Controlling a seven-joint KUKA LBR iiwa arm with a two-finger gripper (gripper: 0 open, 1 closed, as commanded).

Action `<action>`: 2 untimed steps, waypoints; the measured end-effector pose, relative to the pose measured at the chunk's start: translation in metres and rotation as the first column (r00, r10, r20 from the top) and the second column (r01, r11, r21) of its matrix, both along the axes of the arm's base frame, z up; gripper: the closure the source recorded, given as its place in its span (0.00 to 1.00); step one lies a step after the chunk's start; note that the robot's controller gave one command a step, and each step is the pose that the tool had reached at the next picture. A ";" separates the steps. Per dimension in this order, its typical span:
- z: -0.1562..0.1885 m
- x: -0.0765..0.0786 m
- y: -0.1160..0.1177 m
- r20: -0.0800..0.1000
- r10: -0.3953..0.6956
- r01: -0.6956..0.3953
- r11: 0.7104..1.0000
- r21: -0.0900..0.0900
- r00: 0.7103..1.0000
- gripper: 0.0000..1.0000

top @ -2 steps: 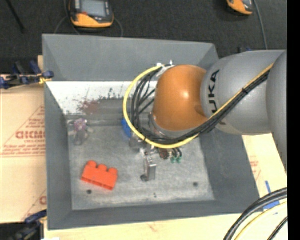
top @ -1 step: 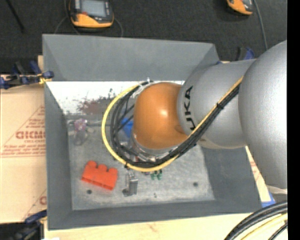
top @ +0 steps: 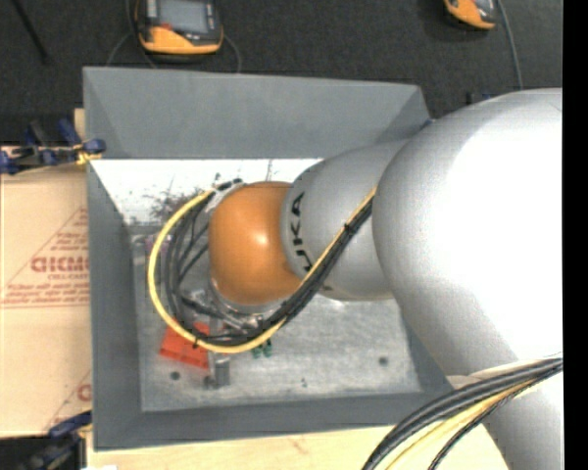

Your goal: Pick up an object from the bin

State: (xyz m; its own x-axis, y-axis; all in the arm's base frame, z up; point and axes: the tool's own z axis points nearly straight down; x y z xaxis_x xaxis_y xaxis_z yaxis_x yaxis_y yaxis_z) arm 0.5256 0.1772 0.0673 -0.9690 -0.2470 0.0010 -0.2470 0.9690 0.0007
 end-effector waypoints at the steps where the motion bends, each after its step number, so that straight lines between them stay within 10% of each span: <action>1: 0.003 0.001 -0.001 0.003 -0.006 0.006 1.000 0.001 1.000 1.00; 2: 0.133 -0.001 -0.002 0.011 0.021 -0.021 1.000 0.001 1.000 1.00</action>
Offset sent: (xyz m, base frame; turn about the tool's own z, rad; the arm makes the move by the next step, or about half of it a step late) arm 0.0000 0.0000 0.0000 0.0000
